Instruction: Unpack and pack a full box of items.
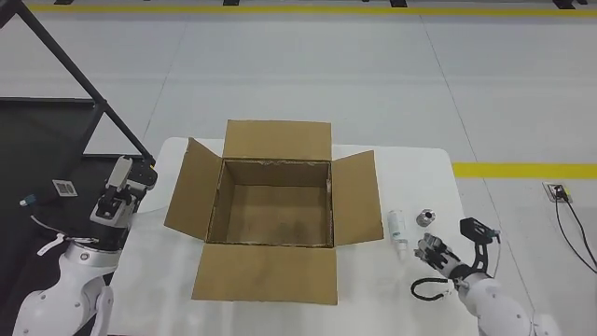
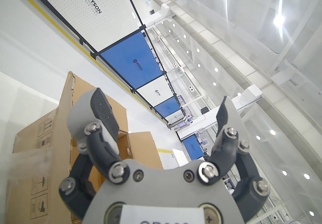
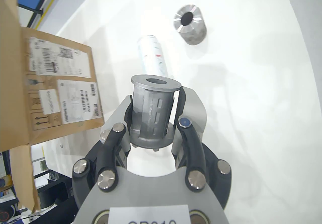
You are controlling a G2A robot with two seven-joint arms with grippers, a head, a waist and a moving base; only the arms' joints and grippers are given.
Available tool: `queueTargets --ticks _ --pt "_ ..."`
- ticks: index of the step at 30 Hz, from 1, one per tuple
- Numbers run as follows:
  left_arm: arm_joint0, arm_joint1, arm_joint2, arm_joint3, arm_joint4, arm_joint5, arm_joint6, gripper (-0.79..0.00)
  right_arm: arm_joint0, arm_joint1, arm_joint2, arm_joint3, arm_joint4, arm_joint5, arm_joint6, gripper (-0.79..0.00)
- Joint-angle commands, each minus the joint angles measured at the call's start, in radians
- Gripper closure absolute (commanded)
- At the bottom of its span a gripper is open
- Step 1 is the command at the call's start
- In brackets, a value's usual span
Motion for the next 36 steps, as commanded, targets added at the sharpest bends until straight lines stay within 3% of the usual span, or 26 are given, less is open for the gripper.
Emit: queueTargets --ticks 1,14,16,20,24,36 --pt "0.0 0.0 0.0 -0.002 0.005 0.002 0.003 -0.785 0.055 0.009 0.002 0.084 -0.027 0.002 0.024 0.0" --pt "0.013 -0.001 -0.004 -0.013 0.012 0.004 0.027 -0.785 0.155 0.04 -0.024 0.222 -0.124 0.014 0.029 0.0" --pt "0.014 -0.001 -0.004 -0.014 0.012 0.002 0.029 -0.785 0.159 0.044 -0.03 0.225 -0.132 0.014 0.035 -0.114" --pt "0.015 -0.001 -0.004 -0.015 0.011 0.002 0.032 -0.785 0.164 0.05 -0.04 0.228 -0.136 0.021 0.041 -0.228" --pt "0.017 -0.001 -0.004 -0.016 0.012 0.002 0.033 -0.785 0.163 0.055 -0.049 0.227 -0.13 0.029 0.038 -0.28" --pt "0.019 -0.001 -0.009 -0.017 0.008 -0.001 0.033 -0.785 0.153 0.068 -0.075 0.22 -0.107 0.045 0.028 -0.32"
